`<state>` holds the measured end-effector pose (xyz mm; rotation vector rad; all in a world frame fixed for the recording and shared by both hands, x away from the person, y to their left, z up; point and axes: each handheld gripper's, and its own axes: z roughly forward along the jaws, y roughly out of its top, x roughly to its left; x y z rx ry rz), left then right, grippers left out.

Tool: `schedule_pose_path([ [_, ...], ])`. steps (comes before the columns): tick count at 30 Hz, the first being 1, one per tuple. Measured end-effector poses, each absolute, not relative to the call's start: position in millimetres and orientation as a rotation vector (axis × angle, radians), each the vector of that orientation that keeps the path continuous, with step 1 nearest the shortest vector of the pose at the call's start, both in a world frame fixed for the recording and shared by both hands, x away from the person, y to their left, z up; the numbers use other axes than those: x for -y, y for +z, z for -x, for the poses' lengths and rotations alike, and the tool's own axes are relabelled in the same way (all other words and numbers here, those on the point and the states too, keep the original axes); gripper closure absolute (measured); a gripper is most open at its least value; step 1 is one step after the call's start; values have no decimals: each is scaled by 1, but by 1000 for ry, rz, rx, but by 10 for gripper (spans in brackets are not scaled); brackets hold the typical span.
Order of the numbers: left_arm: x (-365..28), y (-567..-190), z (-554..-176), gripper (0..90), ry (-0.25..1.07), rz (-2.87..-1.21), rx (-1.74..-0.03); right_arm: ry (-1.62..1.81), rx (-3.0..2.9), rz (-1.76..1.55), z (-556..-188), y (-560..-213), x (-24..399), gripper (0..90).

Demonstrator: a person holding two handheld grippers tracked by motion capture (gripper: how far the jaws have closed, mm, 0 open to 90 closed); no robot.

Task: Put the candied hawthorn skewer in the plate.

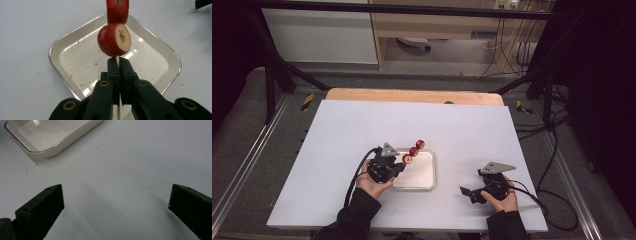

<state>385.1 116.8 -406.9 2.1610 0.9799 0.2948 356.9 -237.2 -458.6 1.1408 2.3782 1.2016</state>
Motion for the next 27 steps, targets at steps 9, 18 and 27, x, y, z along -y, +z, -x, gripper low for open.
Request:
schedule_pose_path([
  [9, -108, -418, -390, 882, 289, -2221, -1000, 1205, -2374, -1142, -356, -458, 240, 6],
  [18, -104, -429, -388, 881, 276, -2288, -1039, 1217, -2369, -1154, -355, -457, 242, 7],
  [27, -100, -433, -386, 879, 291, -2312, -1060, 1228, -2363, -1156, -355, -457, 243, 6],
])
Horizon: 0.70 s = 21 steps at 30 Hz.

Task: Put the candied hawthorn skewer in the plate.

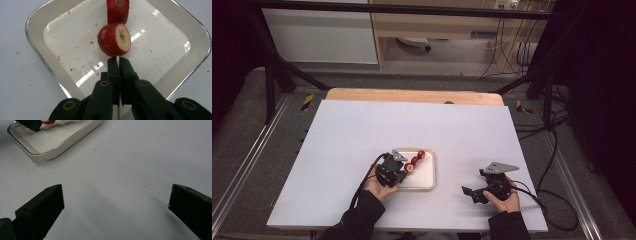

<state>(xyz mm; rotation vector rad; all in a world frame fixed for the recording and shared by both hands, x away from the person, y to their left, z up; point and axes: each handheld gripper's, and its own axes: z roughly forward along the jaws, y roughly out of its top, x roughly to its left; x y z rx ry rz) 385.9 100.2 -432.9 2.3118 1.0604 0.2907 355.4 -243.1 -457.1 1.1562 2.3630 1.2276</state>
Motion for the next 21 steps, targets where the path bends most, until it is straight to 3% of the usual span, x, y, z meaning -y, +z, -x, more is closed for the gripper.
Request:
schedule_pose_path([
  [11, -100, -433, -385, 857, 293, -2307, -1052, 1235, -2364, -1166, -355, -457, 243, 7],
  [16, -106, -430, -384, 770, 300, -2301, -1017, 1233, -2364, -1167, -355, -457, 243, 7],
  [21, -119, -423, -380, 595, 290, -2282, -962, 1229, -2363, -1171, -356, -457, 243, 7],
])
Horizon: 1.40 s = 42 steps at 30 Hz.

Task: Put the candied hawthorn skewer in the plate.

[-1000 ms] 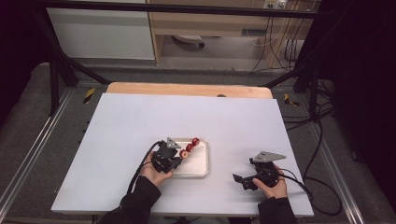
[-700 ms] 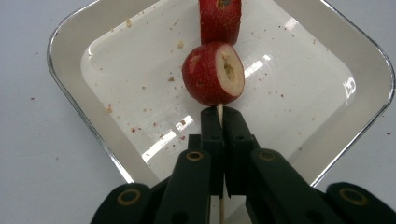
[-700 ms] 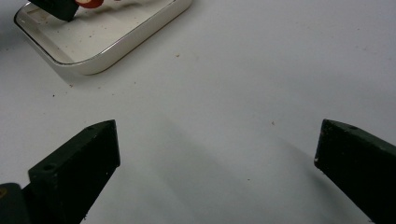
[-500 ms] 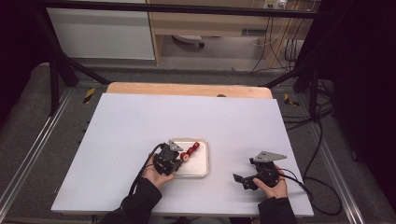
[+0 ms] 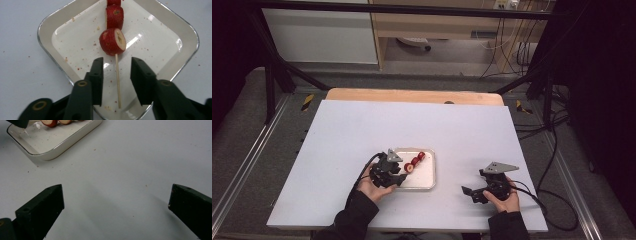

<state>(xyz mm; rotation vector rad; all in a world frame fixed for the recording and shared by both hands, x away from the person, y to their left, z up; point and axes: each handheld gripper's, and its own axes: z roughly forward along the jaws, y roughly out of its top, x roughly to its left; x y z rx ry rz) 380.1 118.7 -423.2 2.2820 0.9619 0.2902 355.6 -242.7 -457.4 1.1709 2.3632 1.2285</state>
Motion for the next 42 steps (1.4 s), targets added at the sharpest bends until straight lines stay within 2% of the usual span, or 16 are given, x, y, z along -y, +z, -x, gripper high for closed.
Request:
schedule_pose_path([
  [8, -147, -417, -373, 323, 227, -2262, -892, 1232, -2359, -1173, -355, -457, 243, 6],
  [18, -193, -424, -362, 122, 217, -2197, -892, 1231, -2364, -1183, -355, -457, 243, 5],
  [24, -223, -432, -355, 69, 253, -2144, -913, 1227, -2366, -1181, -355, -457, 243, 5],
  [33, -254, -445, -344, 64, 285, -2088, -949, 1209, -2377, -1175, -355, -458, 243, 5],
  [42, -268, -452, -340, 69, 292, -2077, -962, 1207, -2384, -1174, -355, -458, 242, 5],
])
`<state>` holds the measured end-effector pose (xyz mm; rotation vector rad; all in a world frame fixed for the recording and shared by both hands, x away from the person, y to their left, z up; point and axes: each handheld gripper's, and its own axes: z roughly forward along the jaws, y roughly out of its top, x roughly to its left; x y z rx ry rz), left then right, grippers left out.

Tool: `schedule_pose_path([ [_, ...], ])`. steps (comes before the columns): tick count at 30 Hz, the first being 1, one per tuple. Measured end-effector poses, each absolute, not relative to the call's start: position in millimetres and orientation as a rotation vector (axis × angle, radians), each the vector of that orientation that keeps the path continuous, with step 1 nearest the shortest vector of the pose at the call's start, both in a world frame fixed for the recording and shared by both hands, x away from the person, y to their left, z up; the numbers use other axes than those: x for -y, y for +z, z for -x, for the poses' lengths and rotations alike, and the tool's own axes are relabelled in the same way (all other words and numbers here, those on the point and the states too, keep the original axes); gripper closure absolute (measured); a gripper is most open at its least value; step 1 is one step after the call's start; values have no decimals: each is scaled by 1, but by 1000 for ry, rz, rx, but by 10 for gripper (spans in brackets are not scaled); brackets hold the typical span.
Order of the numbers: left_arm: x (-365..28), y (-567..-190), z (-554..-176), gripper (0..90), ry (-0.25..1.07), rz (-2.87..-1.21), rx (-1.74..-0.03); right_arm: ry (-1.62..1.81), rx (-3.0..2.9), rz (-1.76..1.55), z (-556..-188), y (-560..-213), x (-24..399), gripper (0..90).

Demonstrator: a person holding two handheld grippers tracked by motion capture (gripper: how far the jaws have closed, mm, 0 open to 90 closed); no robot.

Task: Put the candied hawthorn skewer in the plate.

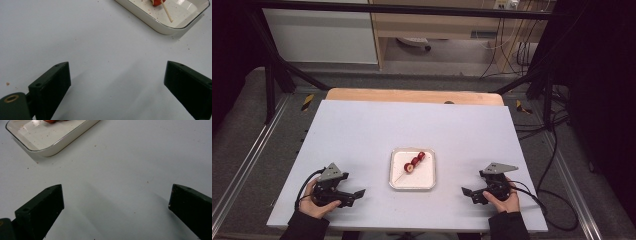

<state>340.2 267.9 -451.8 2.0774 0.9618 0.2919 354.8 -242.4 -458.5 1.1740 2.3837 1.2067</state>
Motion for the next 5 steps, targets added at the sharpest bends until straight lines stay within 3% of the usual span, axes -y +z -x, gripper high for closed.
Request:
schedule_pose_path([
  [5, -269, -452, -341, 71, 298, -2078, -959, 1206, -2385, -1175, -355, -458, 242, 5],
])
